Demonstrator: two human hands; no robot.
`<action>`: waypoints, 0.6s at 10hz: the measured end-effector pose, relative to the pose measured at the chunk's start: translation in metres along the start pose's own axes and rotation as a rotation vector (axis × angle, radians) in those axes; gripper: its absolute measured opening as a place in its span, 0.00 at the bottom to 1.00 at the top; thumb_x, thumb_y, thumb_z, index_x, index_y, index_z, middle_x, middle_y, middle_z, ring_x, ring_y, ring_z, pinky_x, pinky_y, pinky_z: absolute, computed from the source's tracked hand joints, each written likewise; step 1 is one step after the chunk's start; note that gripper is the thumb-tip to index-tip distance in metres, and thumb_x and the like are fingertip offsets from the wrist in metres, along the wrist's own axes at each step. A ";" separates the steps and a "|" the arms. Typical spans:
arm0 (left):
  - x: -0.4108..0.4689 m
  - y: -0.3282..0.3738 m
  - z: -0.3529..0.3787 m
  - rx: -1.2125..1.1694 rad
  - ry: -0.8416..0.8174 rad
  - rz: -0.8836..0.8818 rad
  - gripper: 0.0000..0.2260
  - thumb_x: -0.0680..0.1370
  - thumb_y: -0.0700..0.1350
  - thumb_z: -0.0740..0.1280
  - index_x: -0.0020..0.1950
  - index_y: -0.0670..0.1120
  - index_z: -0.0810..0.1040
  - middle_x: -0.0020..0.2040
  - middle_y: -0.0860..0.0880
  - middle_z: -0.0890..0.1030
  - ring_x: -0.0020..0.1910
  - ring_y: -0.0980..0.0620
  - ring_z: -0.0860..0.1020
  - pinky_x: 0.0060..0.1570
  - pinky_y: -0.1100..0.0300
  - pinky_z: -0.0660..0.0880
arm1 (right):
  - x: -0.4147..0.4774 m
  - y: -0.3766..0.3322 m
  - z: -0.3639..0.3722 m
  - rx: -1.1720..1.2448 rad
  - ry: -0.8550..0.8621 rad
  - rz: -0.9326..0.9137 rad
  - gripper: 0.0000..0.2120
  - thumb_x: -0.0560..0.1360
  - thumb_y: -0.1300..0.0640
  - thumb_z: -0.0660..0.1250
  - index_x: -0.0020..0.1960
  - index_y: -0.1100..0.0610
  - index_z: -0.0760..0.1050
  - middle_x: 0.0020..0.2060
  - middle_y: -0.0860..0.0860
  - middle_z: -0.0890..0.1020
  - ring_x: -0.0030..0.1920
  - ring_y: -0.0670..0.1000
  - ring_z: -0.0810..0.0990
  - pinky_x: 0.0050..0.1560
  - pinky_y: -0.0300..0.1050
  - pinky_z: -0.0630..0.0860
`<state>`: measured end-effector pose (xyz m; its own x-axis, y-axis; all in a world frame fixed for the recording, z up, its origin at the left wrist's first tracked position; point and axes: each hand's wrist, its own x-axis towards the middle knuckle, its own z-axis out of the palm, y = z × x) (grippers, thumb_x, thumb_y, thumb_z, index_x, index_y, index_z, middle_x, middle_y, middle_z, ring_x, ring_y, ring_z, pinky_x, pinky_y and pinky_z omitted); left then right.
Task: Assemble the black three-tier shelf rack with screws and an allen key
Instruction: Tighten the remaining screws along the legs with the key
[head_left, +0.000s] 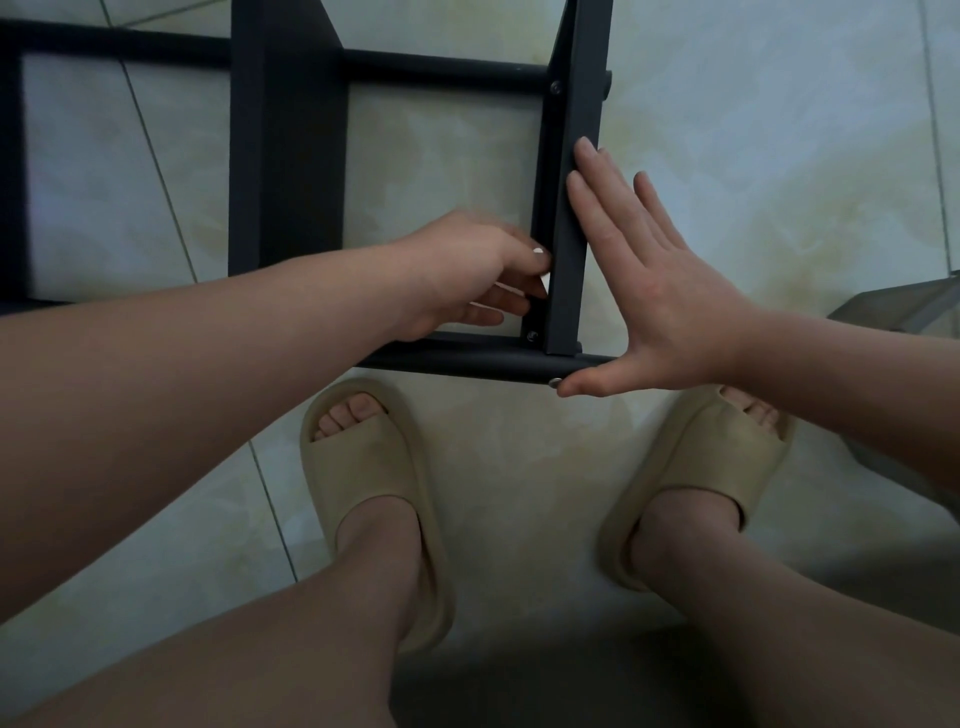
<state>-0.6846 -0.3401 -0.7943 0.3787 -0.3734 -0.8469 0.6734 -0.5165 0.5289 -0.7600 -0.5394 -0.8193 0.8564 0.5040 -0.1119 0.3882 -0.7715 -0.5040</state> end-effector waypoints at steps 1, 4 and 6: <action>0.000 -0.002 -0.001 -0.012 -0.003 -0.010 0.03 0.80 0.46 0.67 0.50 0.49 0.80 0.40 0.52 0.85 0.40 0.54 0.83 0.51 0.55 0.75 | 0.000 0.000 0.000 0.000 -0.005 0.002 0.64 0.70 0.21 0.62 0.81 0.67 0.41 0.81 0.65 0.42 0.82 0.61 0.40 0.80 0.63 0.42; -0.003 -0.003 -0.003 0.009 0.058 0.007 0.03 0.80 0.45 0.68 0.51 0.48 0.81 0.39 0.52 0.86 0.41 0.54 0.83 0.51 0.56 0.77 | 0.001 0.000 0.000 -0.003 -0.006 0.003 0.64 0.69 0.22 0.63 0.81 0.68 0.42 0.81 0.65 0.42 0.82 0.61 0.40 0.80 0.64 0.42; -0.005 -0.002 -0.003 0.046 0.022 0.020 0.02 0.80 0.44 0.68 0.50 0.48 0.81 0.40 0.51 0.86 0.40 0.55 0.82 0.51 0.56 0.76 | 0.001 0.000 0.001 0.000 -0.005 0.003 0.64 0.69 0.22 0.63 0.81 0.67 0.41 0.81 0.65 0.42 0.82 0.62 0.40 0.80 0.64 0.43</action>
<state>-0.6858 -0.3352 -0.7909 0.4065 -0.3672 -0.8366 0.6356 -0.5441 0.5477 -0.7595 -0.5391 -0.8202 0.8561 0.5033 -0.1176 0.3854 -0.7733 -0.5035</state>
